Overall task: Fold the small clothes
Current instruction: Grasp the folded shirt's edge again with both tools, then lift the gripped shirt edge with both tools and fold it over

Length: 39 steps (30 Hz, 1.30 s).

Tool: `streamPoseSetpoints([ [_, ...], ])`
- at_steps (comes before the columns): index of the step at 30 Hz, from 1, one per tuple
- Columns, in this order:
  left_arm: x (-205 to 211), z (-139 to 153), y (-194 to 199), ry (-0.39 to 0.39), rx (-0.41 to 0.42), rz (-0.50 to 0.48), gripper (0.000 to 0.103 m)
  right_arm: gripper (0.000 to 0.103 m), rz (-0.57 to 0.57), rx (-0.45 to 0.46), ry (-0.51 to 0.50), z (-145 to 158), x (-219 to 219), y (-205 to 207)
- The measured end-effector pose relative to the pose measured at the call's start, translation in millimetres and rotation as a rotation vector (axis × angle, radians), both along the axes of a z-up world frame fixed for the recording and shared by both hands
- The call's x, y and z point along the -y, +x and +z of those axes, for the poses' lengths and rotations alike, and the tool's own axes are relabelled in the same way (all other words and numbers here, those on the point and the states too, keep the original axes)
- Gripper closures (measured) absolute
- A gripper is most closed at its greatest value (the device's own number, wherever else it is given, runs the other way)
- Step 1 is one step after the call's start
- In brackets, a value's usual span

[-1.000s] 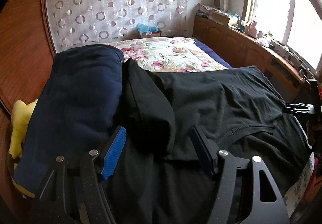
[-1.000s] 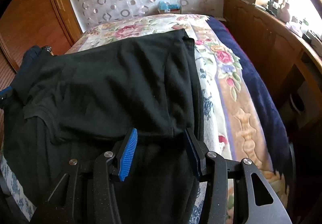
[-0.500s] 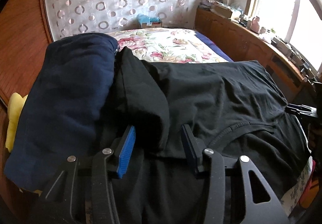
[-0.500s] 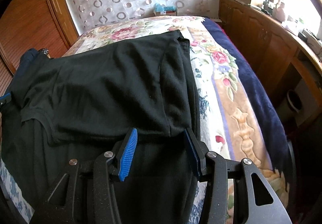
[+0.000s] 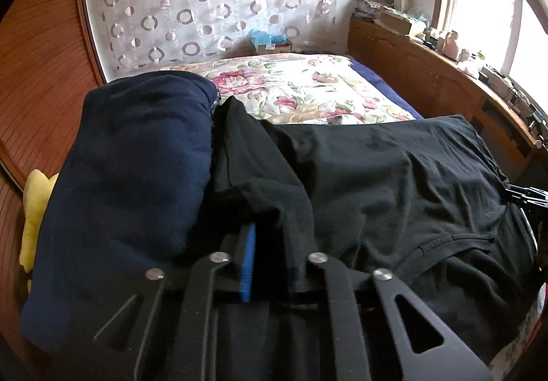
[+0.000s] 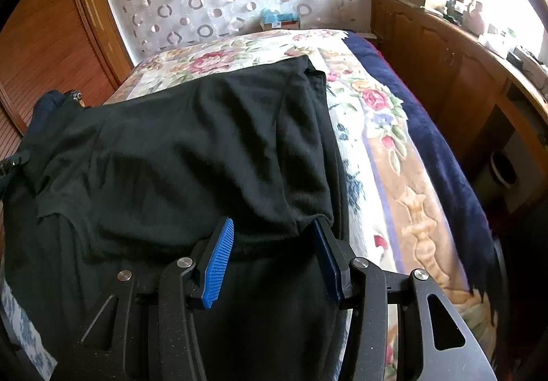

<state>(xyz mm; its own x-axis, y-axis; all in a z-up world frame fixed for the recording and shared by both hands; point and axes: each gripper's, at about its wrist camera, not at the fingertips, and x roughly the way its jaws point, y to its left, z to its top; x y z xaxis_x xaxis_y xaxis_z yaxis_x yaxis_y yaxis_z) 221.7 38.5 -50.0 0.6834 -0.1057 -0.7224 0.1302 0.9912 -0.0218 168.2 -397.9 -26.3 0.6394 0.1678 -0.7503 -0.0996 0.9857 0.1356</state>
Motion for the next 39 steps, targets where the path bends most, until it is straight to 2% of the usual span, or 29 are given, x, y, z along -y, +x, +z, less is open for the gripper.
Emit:
streamPoseSetpoints([
  [2,-2.2,0.3,-1.1,-0.008,0.004,-0.001,0.094,0.054,-0.002,0.004,0.002,-0.9,-0.3,3.1],
  [8,-3.8,1.4,0.4,-0.001,0.008,0.011,0.095,0.054,-0.005,0.007,0.017,-2.2,0.9,8.5],
  [12,-3.3,0.1,0.6,0.0,0.013,0.005,0.095,0.055,-0.017,0.013,-0.036,-3.0,-2.6,13.0],
  [13,-3.5,0.5,-0.1,-0.009,0.018,-0.001,0.099,0.062,-0.017,0.017,-0.059,-3.3,-4.9,13.4],
  [14,-3.1,1.5,-1.1,-0.012,0.023,-0.003,0.1,0.077,-0.015,0.023,-0.078,-2.6,-6.8,13.4],
  [15,-3.3,4.2,-3.6,-0.018,0.038,-0.004,0.101,0.085,0.001,0.031,-0.074,-3.1,-8.0,13.3],
  [17,-4.2,11.9,-9.4,-0.026,0.069,-0.006,0.101,0.092,0.021,0.034,-0.072,-2.7,-10.8,13.5],
  [23,-13.2,41.5,-32.1,-0.058,0.168,0.016,0.101,0.093,0.055,0.17,-0.046,30.7,-12.6,-8.7],
  [30,-23.6,58.5,-68.5,-0.116,0.223,0.016,0.101,0.094,0.07,0.288,0.002,73.8,-1.4,-44.1],
  [34,-29.3,56.7,-93.2,-0.12,0.236,0.017,0.101,0.094,0.085,0.316,0.004,79.6,1.6,-66.8],
  [39,-38.5,48.6,-122.1,-0.13,0.242,0.024,0.101,0.094,0.096,0.321,-0.009,69.4,3.6,-95.4],
])
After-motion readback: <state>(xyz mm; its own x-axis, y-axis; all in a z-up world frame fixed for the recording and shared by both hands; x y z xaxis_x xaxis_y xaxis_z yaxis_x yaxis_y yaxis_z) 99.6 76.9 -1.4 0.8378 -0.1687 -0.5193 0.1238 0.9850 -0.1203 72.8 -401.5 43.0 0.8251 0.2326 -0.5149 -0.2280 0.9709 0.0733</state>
